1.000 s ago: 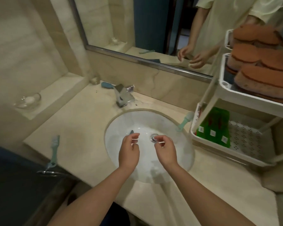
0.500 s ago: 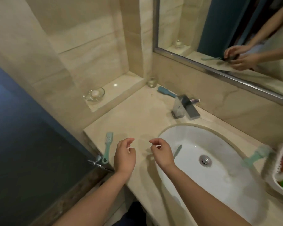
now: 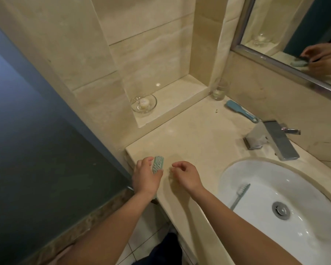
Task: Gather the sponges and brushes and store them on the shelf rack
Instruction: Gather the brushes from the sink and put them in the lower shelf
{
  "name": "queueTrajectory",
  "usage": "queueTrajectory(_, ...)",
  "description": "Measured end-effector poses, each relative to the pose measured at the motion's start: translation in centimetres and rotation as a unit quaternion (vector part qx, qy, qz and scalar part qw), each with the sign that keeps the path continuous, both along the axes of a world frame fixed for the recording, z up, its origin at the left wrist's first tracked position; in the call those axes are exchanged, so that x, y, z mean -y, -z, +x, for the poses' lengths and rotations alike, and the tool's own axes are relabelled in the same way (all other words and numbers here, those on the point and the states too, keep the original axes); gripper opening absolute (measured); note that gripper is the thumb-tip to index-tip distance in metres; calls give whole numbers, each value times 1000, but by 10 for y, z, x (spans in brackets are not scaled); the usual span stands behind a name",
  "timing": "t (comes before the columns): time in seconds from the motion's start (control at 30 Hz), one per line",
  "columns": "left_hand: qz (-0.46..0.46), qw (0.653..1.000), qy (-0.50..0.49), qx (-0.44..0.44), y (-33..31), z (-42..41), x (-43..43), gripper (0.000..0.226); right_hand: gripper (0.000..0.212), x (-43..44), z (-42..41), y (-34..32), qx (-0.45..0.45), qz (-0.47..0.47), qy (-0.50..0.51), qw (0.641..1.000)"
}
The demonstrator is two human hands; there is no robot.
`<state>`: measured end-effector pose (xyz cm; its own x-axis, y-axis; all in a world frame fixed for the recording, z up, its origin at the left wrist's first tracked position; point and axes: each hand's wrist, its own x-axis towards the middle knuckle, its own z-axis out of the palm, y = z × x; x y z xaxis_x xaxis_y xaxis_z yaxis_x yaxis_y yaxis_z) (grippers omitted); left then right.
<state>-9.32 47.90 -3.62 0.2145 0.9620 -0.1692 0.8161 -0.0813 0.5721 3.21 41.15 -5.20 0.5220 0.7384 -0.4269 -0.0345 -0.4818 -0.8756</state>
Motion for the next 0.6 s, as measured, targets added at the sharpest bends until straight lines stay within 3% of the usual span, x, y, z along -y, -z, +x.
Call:
queueTrajectory(0.13, -8, 998, 34, -52, 13, 2, -12, 61, 14, -11, -1, 7, -11, -24, 5, 1000)
queueTrajectory(0.6, 3, 986, 117, -123, 20, 24, -29, 33, 17, -19, 13, 6, -9, -16, 57, 998)
